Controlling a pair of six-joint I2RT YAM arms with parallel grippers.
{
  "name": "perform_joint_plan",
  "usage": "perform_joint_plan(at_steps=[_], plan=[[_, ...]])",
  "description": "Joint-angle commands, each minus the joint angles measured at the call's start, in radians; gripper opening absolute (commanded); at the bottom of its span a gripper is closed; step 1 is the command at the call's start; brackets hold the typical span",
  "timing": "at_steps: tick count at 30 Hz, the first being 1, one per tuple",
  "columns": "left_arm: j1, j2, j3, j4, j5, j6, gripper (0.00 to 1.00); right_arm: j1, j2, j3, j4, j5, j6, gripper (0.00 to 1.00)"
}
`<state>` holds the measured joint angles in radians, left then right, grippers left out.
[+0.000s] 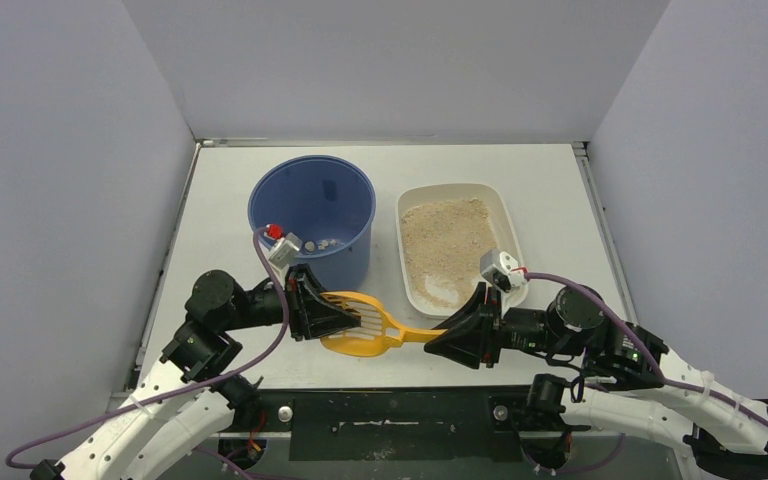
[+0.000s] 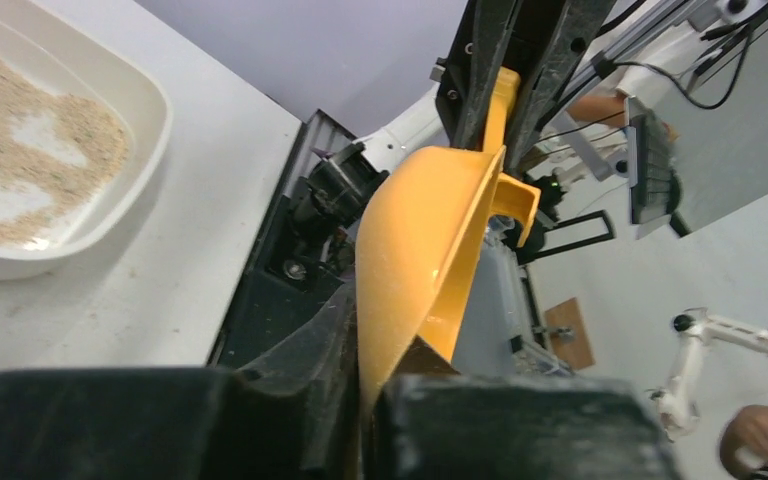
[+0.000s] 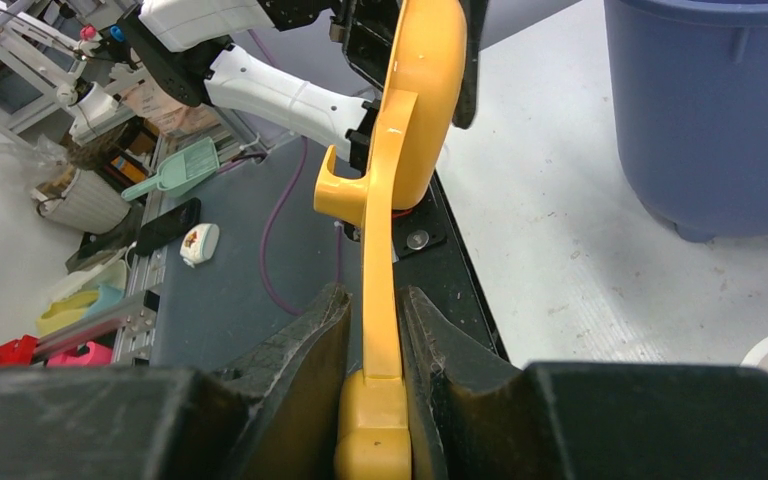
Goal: Clean the litter box
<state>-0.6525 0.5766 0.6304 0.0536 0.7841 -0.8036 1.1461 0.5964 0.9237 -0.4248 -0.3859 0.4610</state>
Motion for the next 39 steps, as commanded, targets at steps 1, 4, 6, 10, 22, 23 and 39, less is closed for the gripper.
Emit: perform_joint_plan(at_steps=[1, 4, 6, 10, 22, 23, 39], plan=[[0.003, -0.008, 0.003, 0.094, 0.023, -0.025, 0.0, 0.005, -0.007, -0.006, 0.08, 0.023, 0.022, 0.0], [0.003, -0.01, 0.004, 0.095, 0.019, -0.02, 0.0, 0.005, -0.004, -0.007, 0.076, 0.033, 0.027, 0.0], [0.003, -0.015, 0.006, 0.091, 0.009, -0.013, 0.0, 0.004, -0.006, -0.009, 0.073, 0.054, 0.031, 0.04], [0.002, -0.027, 0.005, 0.083, -0.013, 0.007, 0.0, 0.004, -0.036, -0.036, 0.106, 0.1, 0.067, 0.45], [0.003, -0.032, -0.016, 0.041, -0.06, 0.052, 0.0, 0.005, -0.057, -0.144, 0.311, 0.137, 0.188, 0.66], [0.003, -0.031, -0.015, 0.031, -0.067, 0.059, 0.0, 0.005, -0.054, -0.143, 0.322, 0.137, 0.191, 0.66], [0.004, -0.07, -0.029, 0.016, -0.144, 0.063, 0.0, 0.004, -0.042, -0.127, 0.313, 0.141, 0.16, 0.57]])
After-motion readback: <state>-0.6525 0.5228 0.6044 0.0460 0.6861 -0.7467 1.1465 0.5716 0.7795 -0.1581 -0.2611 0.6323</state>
